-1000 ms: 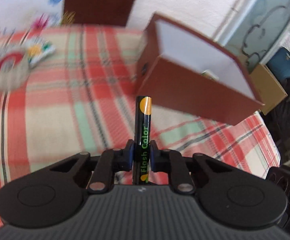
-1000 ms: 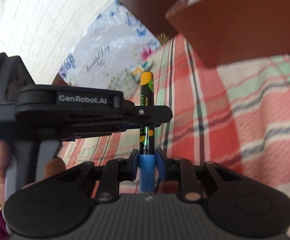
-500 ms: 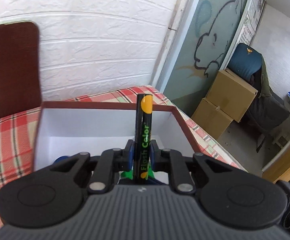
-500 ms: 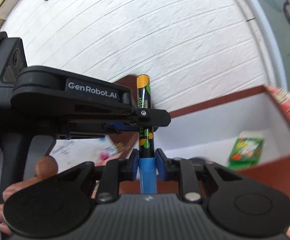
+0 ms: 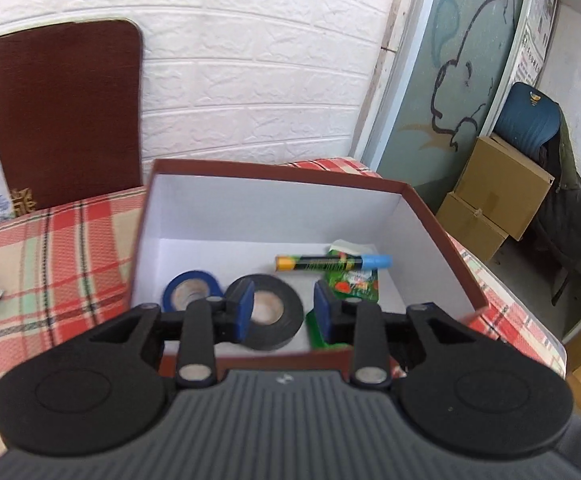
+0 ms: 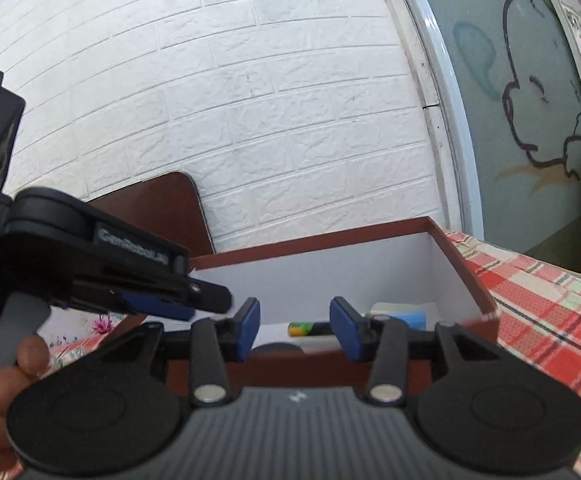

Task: Organize objects
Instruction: 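Drop the marker into the brown box and open the left gripper, then move the left gripper to the clear packing tape roll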

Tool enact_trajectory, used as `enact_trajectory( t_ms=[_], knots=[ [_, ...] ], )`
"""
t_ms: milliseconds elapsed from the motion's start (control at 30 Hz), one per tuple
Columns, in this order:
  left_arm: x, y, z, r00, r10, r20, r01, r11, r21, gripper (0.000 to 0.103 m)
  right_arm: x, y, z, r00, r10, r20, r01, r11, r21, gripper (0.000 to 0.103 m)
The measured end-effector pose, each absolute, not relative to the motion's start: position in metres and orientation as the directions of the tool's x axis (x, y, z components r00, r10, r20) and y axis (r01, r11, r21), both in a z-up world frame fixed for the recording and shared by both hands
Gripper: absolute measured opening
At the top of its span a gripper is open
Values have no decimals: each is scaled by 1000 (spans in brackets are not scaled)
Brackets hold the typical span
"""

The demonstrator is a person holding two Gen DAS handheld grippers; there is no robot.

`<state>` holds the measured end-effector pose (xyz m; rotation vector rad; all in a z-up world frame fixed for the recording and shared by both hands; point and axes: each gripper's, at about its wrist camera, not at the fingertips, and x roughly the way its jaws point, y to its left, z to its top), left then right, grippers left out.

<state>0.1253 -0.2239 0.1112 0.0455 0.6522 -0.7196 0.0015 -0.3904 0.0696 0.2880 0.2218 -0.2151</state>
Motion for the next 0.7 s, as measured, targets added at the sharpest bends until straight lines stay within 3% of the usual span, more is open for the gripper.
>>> enact_trajectory(
  t_ms=[100, 233, 400, 533, 600, 667, 700],
  knots=[
    [106, -193, 106, 578, -599, -555, 630, 759, -163, 39, -24, -372, 70, 957, -167, -238, 215, 957, 193, 43],
    [89, -150, 78, 603, -531, -595, 590, 799, -115, 42, -23, -342, 56, 934, -65, -351, 132, 977, 170, 43],
    [91, -76, 25, 637, -331, -697, 424, 905, -42, 42, -1, -303, 31, 847, 64, -527, 26, 986, 162, 43],
    [94, -5, 7, 716, -188, -672, 260, 966, 7, 43, 10, -271, 26, 811, 124, -571, -60, 990, 131, 43],
    [99, 26, 4, 757, -83, -648, 145, 989, 42, 50, 21, -257, 25, 785, 154, -601, -94, 987, 130, 43],
    [103, 57, -3, 786, -42, -617, 60, 998, 8, 65, 33, -243, 25, 761, 192, -620, -130, 981, 145, 44],
    [104, 68, -7, 802, -41, -595, 37, 999, -18, 66, 39, -237, 25, 751, 213, -625, -146, 977, 158, 46]
  ],
)
